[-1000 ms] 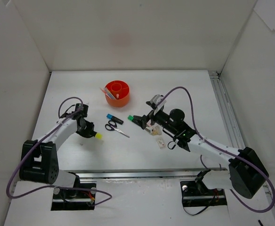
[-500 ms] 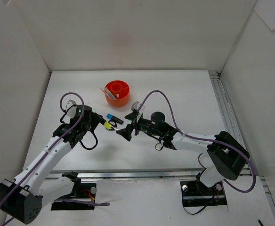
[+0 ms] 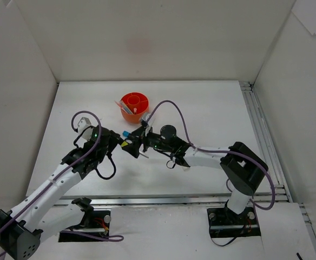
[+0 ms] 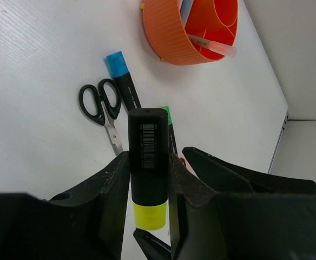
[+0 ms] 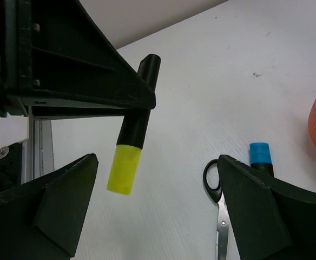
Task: Sort the stationery into containers
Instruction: Pick up the pen from the center of the board, then place the pen in the storage box.
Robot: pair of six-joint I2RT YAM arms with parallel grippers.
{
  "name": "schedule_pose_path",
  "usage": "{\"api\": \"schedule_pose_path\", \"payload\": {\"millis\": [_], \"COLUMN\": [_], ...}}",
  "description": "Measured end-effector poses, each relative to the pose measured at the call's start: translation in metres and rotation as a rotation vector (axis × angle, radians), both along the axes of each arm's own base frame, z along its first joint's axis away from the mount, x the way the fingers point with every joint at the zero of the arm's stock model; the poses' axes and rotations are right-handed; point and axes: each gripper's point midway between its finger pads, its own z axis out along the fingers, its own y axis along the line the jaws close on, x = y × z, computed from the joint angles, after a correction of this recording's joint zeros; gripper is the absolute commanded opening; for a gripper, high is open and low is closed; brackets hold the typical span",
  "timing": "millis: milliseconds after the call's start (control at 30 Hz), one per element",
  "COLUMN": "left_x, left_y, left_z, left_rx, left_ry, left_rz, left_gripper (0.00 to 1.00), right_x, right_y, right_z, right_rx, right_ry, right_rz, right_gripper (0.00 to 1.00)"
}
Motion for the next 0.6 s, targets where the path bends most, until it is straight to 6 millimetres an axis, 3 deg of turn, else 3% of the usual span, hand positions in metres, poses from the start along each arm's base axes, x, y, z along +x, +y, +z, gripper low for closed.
{"api": "schedule_pose_path", "payload": {"millis": [300,433,600], "left_x": [-0.001,0.001,0.004], "left_y": [-0.005,-0.008,-0.012], "left_z": [0.005,0.008,0.017], "left_rx": [0.055,0.085,0.117], "left_ry": [-0.042,-0.068,-0.122], "left_rz": [-0.017,-0.046,-0.086], "left_gripper": [0.00,0.00,0.00], "right_x": [0.001,-0.005,-0.012], "right_y": [0.006,0.010,0.016], "right_z": [-0.019,-0.018,-0.013], "right_rx": [-0.035,-0.038,-0.027], "right_ry": [0.007,-0.018,-0.039], "right_rz": [0.025,0.071,0.147], "right_gripper": [0.65,0.38,0.17]}}
